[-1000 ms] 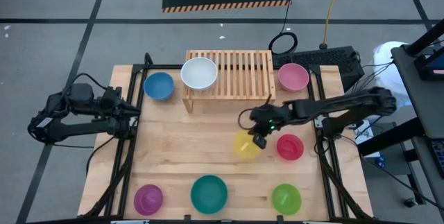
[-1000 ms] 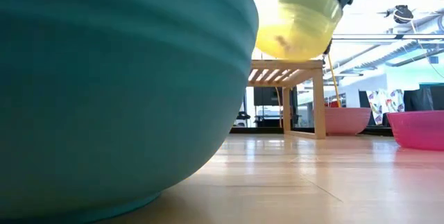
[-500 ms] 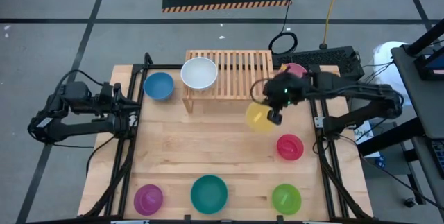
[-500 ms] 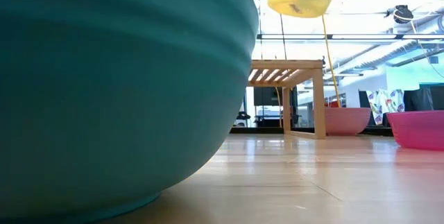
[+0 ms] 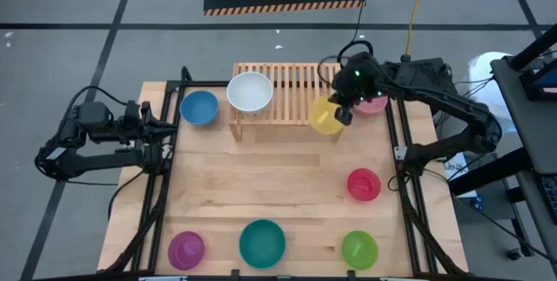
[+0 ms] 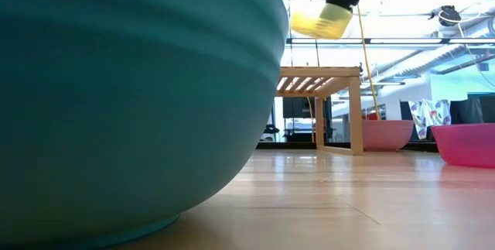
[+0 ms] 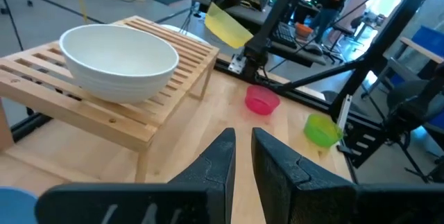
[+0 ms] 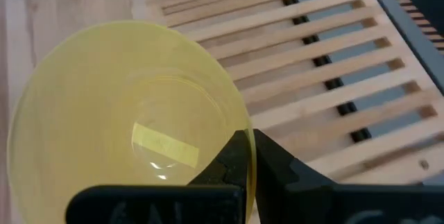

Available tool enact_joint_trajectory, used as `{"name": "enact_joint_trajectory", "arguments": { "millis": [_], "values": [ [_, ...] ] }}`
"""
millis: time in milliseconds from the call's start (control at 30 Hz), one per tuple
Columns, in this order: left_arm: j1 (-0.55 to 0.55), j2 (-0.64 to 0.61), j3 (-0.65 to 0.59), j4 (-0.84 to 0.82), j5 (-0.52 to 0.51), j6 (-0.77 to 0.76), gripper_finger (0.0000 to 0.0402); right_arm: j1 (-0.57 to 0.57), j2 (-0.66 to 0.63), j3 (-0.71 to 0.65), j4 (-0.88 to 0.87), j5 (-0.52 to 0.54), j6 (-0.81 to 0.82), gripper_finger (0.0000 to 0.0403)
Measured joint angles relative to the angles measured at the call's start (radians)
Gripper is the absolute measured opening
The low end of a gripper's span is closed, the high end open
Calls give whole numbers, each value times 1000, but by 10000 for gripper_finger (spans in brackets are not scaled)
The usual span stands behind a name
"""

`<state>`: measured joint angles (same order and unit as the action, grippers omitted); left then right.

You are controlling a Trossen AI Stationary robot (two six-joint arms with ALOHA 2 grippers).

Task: Place and stack bowls onto a shelf
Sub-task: Put the yellow bowl on the shelf

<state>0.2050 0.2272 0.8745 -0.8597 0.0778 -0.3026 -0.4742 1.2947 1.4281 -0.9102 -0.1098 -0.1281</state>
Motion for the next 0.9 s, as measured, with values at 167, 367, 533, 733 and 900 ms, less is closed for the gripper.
{"name": "enact_joint_trajectory", "arguments": {
  "millis": [167, 367, 533, 733, 900],
  "values": [
    [0, 0, 0, 0, -1, -21, 53, -80, 54, 0, 80, -71, -54, 0],
    [0, 0, 0, 0, -1, -28, 53, -169, 118, 0, 141, -109, -107, 0],
    [0, 0, 0, 0, -1, -35, 53, -237, 168, 0, 169, -133, -127, 0],
    [0, 0, 0, -1, -1, -51, 53, -293, 219, 0, 188, -188, -150, 0],
    [0, 0, 0, -1, -1, -67, 53, -312, 243, 0, 188, -196, -196, 0]
  ]
}}
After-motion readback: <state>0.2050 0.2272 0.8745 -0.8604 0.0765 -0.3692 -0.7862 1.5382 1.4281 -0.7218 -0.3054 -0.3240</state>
